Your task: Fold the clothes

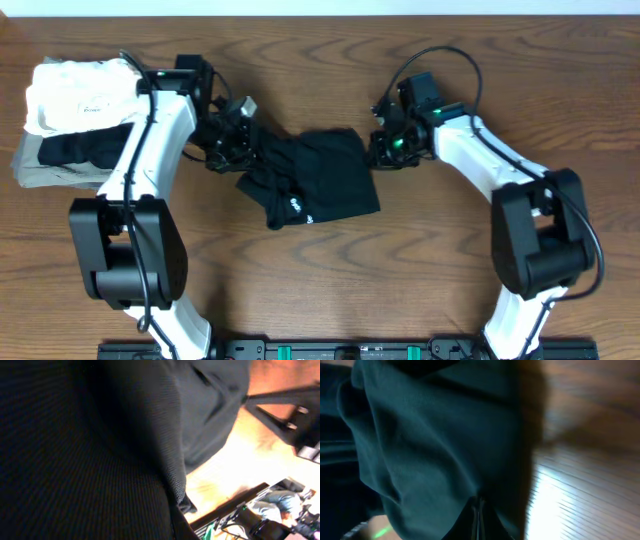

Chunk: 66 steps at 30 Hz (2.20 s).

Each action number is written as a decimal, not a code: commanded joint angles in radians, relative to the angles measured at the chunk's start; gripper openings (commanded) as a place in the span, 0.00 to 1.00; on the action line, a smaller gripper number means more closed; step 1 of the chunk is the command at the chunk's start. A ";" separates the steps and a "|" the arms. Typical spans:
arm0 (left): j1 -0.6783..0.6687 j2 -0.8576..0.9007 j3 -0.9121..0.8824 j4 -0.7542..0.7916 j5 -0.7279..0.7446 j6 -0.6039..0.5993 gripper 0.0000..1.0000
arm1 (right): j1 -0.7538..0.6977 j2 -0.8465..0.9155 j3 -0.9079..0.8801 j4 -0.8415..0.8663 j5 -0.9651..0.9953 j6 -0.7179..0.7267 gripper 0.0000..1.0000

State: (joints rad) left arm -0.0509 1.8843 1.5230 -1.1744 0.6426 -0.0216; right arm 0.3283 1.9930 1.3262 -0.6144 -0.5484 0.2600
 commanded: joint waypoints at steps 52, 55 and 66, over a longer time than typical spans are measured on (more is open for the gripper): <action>-0.373 0.039 -0.023 0.375 -0.157 -0.183 0.26 | -0.090 0.008 0.185 -0.246 0.045 0.056 0.03; -0.388 0.053 -0.023 0.395 -0.156 -0.184 0.26 | -0.111 0.008 0.185 -0.253 0.048 0.053 0.02; -0.484 0.080 -0.022 0.439 -0.154 -0.217 0.50 | -0.184 0.008 0.192 -0.267 0.047 0.044 0.02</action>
State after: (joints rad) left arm -0.5163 1.9533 1.5124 -0.7345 0.4900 -0.2279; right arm 0.1699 2.0254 1.4944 -0.8722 -0.5007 0.3248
